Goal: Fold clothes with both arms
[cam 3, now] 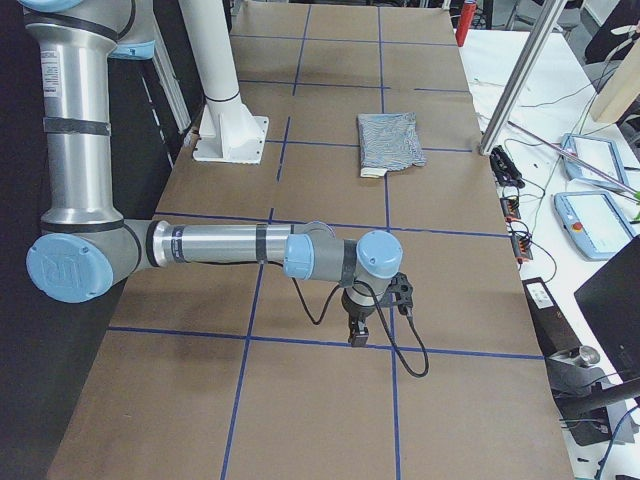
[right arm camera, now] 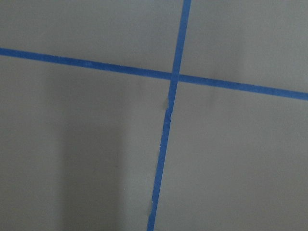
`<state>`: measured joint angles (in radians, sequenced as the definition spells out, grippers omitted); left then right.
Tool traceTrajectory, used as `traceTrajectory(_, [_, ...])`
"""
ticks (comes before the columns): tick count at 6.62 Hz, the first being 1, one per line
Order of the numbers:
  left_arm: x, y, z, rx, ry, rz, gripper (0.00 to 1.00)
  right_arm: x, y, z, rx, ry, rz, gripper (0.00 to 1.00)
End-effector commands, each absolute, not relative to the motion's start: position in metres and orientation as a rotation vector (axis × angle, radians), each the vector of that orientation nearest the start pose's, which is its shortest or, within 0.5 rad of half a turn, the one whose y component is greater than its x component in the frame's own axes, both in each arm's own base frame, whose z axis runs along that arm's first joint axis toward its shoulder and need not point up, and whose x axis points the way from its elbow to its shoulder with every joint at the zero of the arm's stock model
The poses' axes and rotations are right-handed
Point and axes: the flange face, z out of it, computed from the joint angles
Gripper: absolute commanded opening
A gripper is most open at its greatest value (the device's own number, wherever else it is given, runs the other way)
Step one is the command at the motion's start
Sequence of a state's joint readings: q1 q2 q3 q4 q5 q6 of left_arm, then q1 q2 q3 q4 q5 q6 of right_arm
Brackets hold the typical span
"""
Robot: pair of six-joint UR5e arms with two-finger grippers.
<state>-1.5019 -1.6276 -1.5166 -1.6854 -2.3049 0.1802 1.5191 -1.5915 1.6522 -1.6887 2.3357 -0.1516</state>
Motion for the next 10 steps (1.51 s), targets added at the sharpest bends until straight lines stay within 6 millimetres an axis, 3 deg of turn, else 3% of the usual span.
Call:
traceTrajectory(1, [-0.034, -0.512, 0.63, 0.193, 0.726, 0.29, 1.0, 0.04, -0.481, 0.628, 0.01, -0.741, -0.188, 1.0])
traceTrajectory(3, [-0.033, -0.508, 0.634, 0.189, 0.722, 0.291, 1.0, 0.038, -0.482, 0.629, 0.001, -0.758, -0.176, 1.0])
traceTrajectory(7, [-0.034, -0.512, 0.595, 0.258, 0.711, 0.325, 1.0, 0.038, -0.479, 0.637, -0.013, -0.758, -0.172, 1.0])
traceTrajectory(8, [-0.035, -0.505, 0.58, 0.275, 0.715, 0.328, 1.0, 0.038, -0.476, 0.638, -0.015, -0.755, -0.17, 1.0])
traceTrajectory(9, [-0.034, -0.496, 0.58, 0.18, 0.725, 0.296, 1.0, 0.038, -0.475, 0.639, -0.019, -0.763, -0.168, 1.0])
traceTrajectory(10, [-0.035, -0.487, 0.561, 0.146, 0.729, 0.281, 1.0, 0.037, -0.475, 0.64, -0.022, -0.772, -0.165, 1.0])
